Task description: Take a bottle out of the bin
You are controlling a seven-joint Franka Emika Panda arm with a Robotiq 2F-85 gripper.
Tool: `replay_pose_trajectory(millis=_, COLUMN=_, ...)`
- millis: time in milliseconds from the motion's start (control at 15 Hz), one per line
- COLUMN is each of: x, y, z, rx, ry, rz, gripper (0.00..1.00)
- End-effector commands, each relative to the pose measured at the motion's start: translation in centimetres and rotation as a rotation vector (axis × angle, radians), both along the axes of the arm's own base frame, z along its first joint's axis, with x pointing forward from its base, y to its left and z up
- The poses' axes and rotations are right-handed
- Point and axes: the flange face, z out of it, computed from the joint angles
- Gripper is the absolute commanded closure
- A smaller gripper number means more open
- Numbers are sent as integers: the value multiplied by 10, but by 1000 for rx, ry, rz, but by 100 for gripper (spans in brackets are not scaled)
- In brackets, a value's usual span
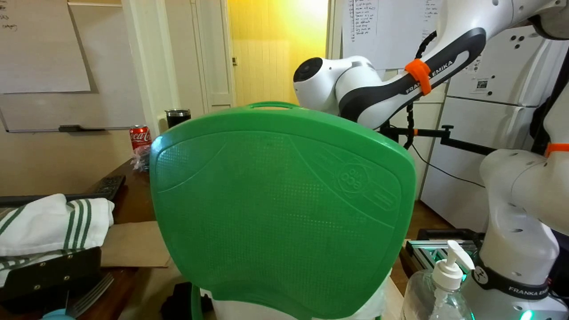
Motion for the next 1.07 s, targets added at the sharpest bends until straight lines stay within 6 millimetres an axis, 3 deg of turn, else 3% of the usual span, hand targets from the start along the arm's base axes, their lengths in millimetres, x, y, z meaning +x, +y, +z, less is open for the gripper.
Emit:
replay_pose_trajectory(millis=0, x=8, y=-8, z=-19, rx=24, ry=23, rz=-12, gripper=73)
replay_pose_trajectory(millis=400, x=24, y=-13, z=-41, rx=15, ry=75, rz=4, gripper=73)
replay_pose_trajectory(millis=667, x=37, y=-14, z=-42, rx=3, ry=83, rz=17, gripper=73)
replay_pose_trajectory(millis=733, x=40, y=-14, z=-42, rx=-4, ry=81, rz=19, gripper=66)
replay_pose_trajectory(millis=800, x=43, y=-13, z=-42, rx=-8, ry=79, rz=19, gripper=23)
replay_pose_trajectory(millis=933, x=48, y=-12, z=-42, rx=-14, ry=78, rz=24, gripper=23)
replay_pose_trajectory(millis=1000, x=50, y=-12, z=-41, rx=-17, ry=75, rz=25, gripper=17)
